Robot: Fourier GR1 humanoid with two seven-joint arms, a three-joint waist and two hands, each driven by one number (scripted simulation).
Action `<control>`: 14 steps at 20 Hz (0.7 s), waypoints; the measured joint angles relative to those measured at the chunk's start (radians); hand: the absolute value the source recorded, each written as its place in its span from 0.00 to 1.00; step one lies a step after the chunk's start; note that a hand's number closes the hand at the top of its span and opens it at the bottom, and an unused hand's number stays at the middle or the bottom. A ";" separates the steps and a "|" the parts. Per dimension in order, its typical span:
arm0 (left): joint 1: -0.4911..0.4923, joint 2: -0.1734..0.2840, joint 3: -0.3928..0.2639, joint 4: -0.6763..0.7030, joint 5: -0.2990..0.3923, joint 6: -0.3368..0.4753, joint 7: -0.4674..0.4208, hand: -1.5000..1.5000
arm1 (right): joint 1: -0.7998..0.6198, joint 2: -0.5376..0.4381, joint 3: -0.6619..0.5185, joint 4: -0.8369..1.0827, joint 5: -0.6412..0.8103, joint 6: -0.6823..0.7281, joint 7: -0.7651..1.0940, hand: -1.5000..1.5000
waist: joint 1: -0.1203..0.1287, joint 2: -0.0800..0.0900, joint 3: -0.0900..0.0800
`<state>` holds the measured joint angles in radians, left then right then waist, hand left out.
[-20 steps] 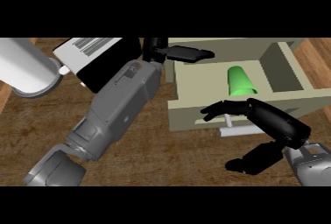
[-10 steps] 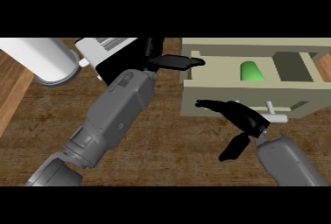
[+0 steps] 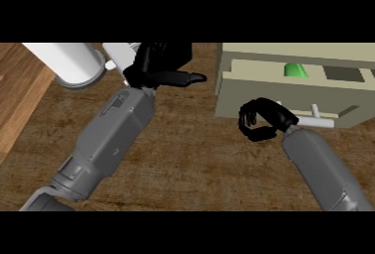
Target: Pick up the cup, place it into the drawer and close the drawer
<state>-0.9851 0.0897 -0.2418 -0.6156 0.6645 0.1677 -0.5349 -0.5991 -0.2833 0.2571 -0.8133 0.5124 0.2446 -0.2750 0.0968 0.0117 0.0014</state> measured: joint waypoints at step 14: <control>0.123 0.095 -0.013 -0.135 0.012 -0.099 0.047 0.00 | -0.179 -0.045 -0.184 0.267 -0.102 -0.012 -0.155 1.00 | 0.054 0.014 0.009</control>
<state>-0.8617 0.1849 -0.2546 -0.7507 0.6765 0.0688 -0.4877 -0.7782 -0.3286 0.0730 -0.5463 0.4102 0.2323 -0.4295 0.1511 0.0254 0.0102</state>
